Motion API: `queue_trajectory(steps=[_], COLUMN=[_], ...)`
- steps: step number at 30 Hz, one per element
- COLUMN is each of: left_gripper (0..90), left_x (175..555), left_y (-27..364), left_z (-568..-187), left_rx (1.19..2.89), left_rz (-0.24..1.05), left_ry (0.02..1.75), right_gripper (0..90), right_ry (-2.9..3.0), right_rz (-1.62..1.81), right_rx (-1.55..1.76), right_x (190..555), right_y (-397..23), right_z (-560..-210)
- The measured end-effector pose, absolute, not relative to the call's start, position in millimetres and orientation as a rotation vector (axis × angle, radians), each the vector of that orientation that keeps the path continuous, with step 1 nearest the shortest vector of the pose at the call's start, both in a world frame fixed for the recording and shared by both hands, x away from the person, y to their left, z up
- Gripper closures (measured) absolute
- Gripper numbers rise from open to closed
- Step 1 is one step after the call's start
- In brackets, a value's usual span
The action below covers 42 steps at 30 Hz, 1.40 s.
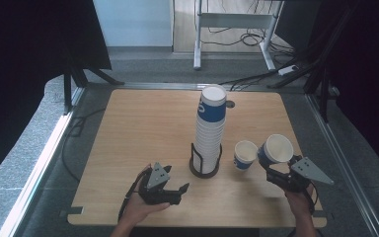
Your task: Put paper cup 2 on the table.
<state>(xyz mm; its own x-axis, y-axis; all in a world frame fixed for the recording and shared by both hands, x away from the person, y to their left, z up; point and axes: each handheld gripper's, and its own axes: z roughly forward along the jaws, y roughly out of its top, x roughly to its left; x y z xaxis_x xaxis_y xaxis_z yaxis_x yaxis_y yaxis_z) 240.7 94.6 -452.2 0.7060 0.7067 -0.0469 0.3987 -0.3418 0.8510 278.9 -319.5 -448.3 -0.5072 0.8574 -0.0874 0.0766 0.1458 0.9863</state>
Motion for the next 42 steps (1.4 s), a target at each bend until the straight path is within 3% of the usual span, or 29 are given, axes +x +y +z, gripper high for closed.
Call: queue_trajectory(steps=[16,42], left_gripper=[17.9,17.9], left_x=[241,240], left_y=[92,91], left_z=[-454,-455], left_rx=[1.989,1.999], left_rz=[0.409,0.404], left_ry=[0.845,0.836], right_gripper=[25.4,24.4], right_ry=[1.768,1.984], right_rz=[1.241,0.993], right_rx=[1.098,1.25], right_x=[300,324], right_y=[-342,-336], right_z=[-481,-512])
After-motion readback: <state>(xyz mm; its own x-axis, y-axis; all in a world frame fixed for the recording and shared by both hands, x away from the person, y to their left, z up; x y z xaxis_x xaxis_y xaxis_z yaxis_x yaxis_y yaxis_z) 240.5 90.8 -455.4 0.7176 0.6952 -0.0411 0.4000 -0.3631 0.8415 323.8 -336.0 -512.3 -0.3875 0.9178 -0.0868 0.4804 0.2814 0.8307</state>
